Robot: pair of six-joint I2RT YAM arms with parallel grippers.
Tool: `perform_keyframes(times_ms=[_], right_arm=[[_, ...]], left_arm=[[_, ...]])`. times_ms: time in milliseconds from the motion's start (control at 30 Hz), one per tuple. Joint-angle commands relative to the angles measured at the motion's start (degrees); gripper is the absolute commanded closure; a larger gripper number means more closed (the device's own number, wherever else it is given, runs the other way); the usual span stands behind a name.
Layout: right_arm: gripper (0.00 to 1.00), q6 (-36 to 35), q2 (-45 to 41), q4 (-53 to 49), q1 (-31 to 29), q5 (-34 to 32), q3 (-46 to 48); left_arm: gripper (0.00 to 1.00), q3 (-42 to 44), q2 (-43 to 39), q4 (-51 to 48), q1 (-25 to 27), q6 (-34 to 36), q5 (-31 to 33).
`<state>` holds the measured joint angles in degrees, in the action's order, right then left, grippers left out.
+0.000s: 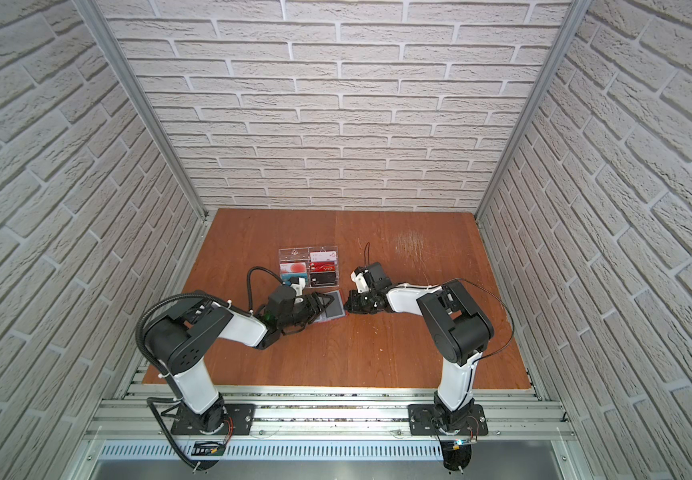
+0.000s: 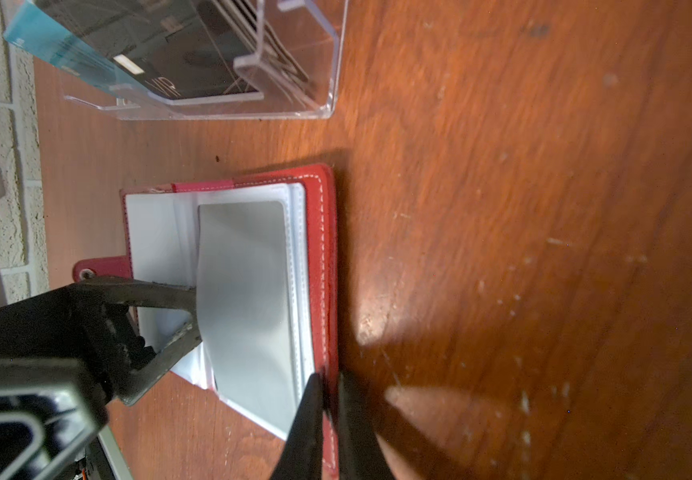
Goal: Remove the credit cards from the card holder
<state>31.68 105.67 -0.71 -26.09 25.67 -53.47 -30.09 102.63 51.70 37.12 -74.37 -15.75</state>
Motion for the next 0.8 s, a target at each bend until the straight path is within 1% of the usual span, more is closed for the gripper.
perform_keyframes(times_ms=[0, 433, 700, 767], right_arm=[[0.89, 1.14, 2.52, 1.15, -1.42, 3.08, -0.49], [0.90, 1.10, 2.17, 0.79, -0.99, 2.99, -0.59], [0.90, 1.19, 3.12, 0.71, -0.68, 2.98, -0.91], [0.90, 1.28, 3.38, 0.71, -0.54, 3.11, -0.93]], left_arm=[[0.40, -0.15, 1.82, 9.78, 0.71, 1.02, -2.87], [0.45, 2.11, 1.59, 12.39, 1.26, 1.24, -4.59], [0.53, 4.13, 0.81, 13.78, 1.91, 1.61, -4.99], [0.53, 4.71, 0.41, 13.91, 2.03, 1.77, -4.92]])
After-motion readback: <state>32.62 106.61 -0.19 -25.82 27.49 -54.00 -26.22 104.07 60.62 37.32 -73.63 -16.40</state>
